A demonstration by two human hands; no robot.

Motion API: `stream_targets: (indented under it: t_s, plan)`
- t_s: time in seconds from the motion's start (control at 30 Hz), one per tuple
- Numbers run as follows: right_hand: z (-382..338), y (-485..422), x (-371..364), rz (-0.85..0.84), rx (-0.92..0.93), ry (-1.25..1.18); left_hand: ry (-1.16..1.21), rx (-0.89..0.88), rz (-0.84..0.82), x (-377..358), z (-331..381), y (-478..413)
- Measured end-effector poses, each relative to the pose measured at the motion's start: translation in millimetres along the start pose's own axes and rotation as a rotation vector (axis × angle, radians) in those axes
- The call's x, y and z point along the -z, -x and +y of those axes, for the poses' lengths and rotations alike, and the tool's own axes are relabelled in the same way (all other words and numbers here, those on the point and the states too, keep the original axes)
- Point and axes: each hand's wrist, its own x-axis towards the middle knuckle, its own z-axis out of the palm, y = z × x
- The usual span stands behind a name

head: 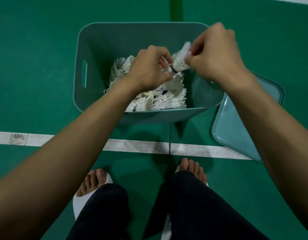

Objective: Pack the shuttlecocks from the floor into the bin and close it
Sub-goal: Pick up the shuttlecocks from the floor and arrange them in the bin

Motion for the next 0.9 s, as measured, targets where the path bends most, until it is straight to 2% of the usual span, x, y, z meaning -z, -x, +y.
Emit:
stream_targets:
  t_s: [0.1, 0.23, 0.33, 0.47, 0.6, 0.67, 0.8, 0.9]
  plan:
    - [-1.0, 3.8, 5.6, 0.099, -0.021, 0.254, -0.203, -0.070, -0.069, -6.8, -2.4, -6.9]
    - [-10.4, 10.1, -8.4, -0.035, 0.007, 0.403, -0.384, -0.114, -0.140, -14.7, 1.1, -14.4]
    - [-7.2, 8.5, -25.2, -0.102, -0.025, 0.324, -0.432, -0.091, -0.140, -16.6, -1.9, -15.3]
    - [5.7, 0.7, -34.3, -0.124, -0.171, 0.047, -0.415, -0.059, -0.090, -10.2, -7.5, -12.6]
    - [5.0, -13.7, -39.7, -0.246, -0.333, -0.164, -0.365, -0.047, -0.089, -4.3, -13.9, -6.4]
    - [4.1, -17.6, -41.2, -0.304, -0.339, -0.140, -0.338, -0.055, -0.101, -3.7, -15.2, -2.9]
    - [-2.6, -16.2, -41.7, -0.366, -0.277, 0.063, -0.297, -0.063, -0.171, -1.5, -11.2, 3.7]
    - [-5.3, -20.1, -45.3, -0.409, -0.399, -0.128, -0.242, -0.079, -0.191, 7.6, -16.4, 9.5]
